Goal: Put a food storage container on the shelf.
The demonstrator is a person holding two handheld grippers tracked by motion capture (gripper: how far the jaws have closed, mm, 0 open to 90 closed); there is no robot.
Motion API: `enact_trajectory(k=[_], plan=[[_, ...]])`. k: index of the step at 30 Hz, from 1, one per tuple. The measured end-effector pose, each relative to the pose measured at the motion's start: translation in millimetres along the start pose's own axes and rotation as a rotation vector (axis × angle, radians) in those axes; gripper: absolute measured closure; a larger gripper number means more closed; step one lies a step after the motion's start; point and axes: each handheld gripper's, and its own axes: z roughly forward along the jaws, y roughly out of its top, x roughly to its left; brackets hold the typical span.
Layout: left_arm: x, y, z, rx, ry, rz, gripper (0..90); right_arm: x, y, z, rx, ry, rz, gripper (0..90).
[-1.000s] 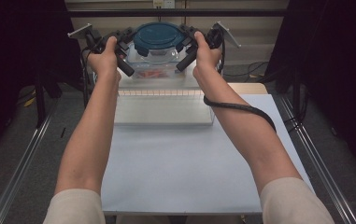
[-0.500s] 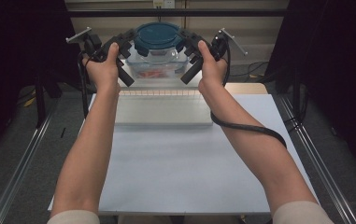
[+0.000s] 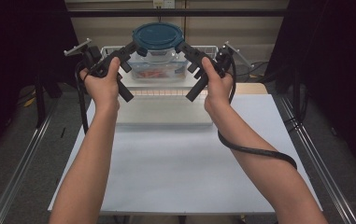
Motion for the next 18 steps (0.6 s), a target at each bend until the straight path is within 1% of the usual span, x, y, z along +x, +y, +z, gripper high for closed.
enact_trajectory(k=[1, 2, 4, 5, 6, 7, 8, 9, 12, 13, 14, 16, 17, 18], plan=[[-0.5, -2.6, -0.6, 0.001, -0.003, -0.007, 28.6, -0.5, -1.6, -3.1, -0.004, 0.004, 0.002, 39.8], [0.2, -5.3, -1.5, 0.006, 0.001, 0.003, 28.5, -1.1, -3.1, -5.9, -0.004, 0.008, 0.006, 38.6], [0.6, -11.3, -2.1, 0.021, -0.002, -0.005, 28.2, -3.2, -6.2, -12.1, -0.001, 0.000, 0.000, 38.5], [-0.4, -14.9, -2.3, 0.016, -0.005, -0.012, 28.1, -4.4, -7.6, -14.6, 0.010, 0.004, 0.009, 38.4], [-0.6, -17.6, -3.3, 0.032, -0.011, 0.001, 28.1, -5.1, -9.2, -17.0, 0.020, 0.006, 0.012, 38.4], [-1.2, -20.5, -4.0, 0.037, -0.016, -0.004, 27.8, -4.9, -10.8, -19.3, 0.019, 0.008, 0.013, 38.3], [-1.9, -23.6, -4.6, 0.033, -0.017, -0.006, 27.5, -5.4, -12.6, -21.5, 0.022, 0.007, -0.001, 38.0], [-2.4, -25.8, -4.6, 0.034, -0.023, -0.013, 27.2, -5.1, -14.1, -24.4, 0.027, 0.009, 0.000, 37.7], [-2.3, -34.7, -6.6, 0.055, -0.026, -0.007, 26.0, -6.9, -19.2, -31.2, 0.039, 0.008, -0.009, 36.9], [-2.7, -37.3, -7.4, 0.063, -0.029, -0.011, 25.4, -7.8, -20.7, -33.2, 0.040, 0.009, -0.010, 36.5], [-3.1, -39.8, -8.1, 0.060, -0.029, -0.012, 25.2, -8.5, -22.2, -35.1, 0.046, 0.007, -0.011, 36.5], [-3.5, -43.5, -10.0, 0.066, -0.027, 0.006, 24.8, -10.0, -24.9, -38.4, 0.051, 0.008, -0.017, 36.3], [-4.1, -45.6, -10.2, 0.060, -0.029, 0.003, 24.7, -11.0, -26.8, -40.7, 0.060, 0.007, -0.027, 36.1], [-3.5, -47.2, -11.7, 0.067, -0.032, 0.001, 24.4, -11.4, -28.4, -42.7, 0.061, 0.005, -0.025, 36.0]])
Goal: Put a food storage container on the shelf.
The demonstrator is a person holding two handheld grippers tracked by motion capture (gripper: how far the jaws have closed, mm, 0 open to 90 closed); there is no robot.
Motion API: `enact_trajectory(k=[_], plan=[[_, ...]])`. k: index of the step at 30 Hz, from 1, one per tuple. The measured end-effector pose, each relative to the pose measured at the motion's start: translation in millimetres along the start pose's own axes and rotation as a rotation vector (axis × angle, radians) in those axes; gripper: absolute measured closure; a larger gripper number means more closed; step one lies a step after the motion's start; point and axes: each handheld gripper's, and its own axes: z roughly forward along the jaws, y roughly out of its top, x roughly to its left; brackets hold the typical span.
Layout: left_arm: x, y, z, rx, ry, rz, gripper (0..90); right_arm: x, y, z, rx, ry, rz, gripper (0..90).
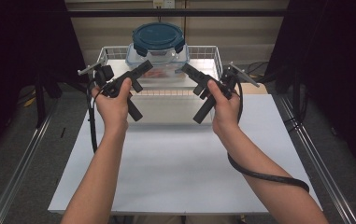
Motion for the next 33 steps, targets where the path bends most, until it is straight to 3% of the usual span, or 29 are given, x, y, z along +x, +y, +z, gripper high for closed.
enact_trajectory(k=[3, 5, 11, 14, 33], plan=[[1.6, -2.9, -2.6, 0.006, 0.006, 0.016, 23.8, -3.2, -5.3, -4.1, 0.007, 0.000, 0.002, 35.6], [3.2, -5.2, -5.3, -0.007, 0.000, -0.004, 23.6, -3.9, -8.6, -5.5, 0.019, -0.003, 0.004, 35.5], [9.1, -10.3, -12.9, 0.015, 0.010, 0.030, 22.8, -3.2, -13.6, -8.2, 0.037, 0.009, -0.018, 34.5], [12.5, -15.7, -15.3, 0.020, 0.008, 0.018, 21.4, -4.7, -17.7, -10.4, 0.044, 0.011, -0.017, 33.8], [28.1, -48.4, -31.4, 0.056, 0.000, 0.017, 7.7, -37.9, -46.3, -30.7, 0.081, 0.002, 0.026, 27.8]])
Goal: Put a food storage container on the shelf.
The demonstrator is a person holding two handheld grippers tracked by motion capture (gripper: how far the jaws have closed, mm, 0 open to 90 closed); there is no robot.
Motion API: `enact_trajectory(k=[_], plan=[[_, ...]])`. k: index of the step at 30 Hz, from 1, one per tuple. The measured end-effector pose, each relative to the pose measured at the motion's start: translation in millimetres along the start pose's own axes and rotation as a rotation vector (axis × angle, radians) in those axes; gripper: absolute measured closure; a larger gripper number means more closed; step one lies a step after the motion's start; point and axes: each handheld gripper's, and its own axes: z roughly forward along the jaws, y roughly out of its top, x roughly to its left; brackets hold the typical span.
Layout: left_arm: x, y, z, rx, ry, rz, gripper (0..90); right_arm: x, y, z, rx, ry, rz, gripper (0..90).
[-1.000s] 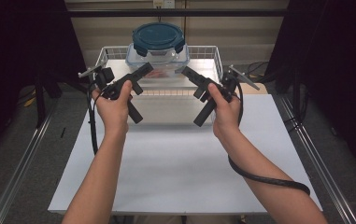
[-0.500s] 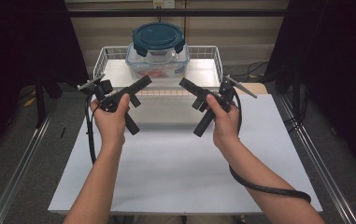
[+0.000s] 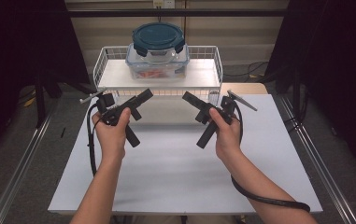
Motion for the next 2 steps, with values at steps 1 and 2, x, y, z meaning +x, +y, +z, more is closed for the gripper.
enact_trajectory(k=[1, 2], plan=[[0.7, -1.0, -0.8, 0.004, 0.002, -0.003, 7.6, -1.1, -0.1, -1.1, 0.002, 0.000, 0.004, 27.5], [1.7, -1.7, -1.5, 0.007, 0.002, -0.003, 7.1, -2.0, 0.0, -2.2, 0.003, -0.002, 0.007, 27.1]])
